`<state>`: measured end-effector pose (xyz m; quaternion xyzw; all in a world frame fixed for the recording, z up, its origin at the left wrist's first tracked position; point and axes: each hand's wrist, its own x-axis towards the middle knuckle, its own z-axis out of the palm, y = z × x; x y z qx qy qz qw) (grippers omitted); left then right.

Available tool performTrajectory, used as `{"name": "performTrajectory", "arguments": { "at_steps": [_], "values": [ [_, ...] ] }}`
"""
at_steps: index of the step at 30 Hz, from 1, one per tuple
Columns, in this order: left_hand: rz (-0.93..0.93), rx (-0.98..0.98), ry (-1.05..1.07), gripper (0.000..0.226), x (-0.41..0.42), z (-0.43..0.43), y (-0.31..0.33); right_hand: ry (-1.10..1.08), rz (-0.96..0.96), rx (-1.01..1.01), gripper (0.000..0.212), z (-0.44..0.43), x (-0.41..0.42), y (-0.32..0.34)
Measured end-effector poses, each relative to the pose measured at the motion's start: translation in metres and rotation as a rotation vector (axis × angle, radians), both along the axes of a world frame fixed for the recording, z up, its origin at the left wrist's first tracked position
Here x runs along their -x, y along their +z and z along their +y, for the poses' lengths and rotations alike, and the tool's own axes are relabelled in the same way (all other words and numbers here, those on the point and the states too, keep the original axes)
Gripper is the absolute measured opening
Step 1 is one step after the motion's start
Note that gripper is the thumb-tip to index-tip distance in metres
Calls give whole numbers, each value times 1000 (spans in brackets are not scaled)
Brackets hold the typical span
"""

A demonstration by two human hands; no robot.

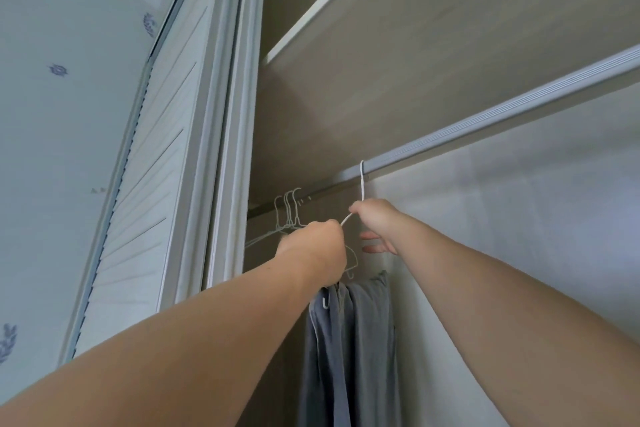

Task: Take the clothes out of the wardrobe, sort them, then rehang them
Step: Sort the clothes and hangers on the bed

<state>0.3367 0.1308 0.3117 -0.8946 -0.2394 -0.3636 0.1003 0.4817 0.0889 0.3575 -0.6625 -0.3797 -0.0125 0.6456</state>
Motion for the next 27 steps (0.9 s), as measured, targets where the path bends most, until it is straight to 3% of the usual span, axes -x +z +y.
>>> {"name": "performTrajectory", "arguments": {
  "at_steps": [5,8,13,20,27],
  "values": [
    [86,-213,118,34,25,-21,-14,20,-146,-54,46,-17,14,-29],
    [112,-382,157,50,49,-31,-27,-10,-301,-96,40,-34,36,-53],
    [-44,-600,45,51,110,-35,-69,-153,-592,-49,53,-72,84,-96],
    [-44,-489,107,63,236,-27,-141,-359,-867,95,60,-97,194,-178],
    [-54,-222,153,64,394,-8,-246,-90,-910,166,67,-79,341,-276]
  ]
}}
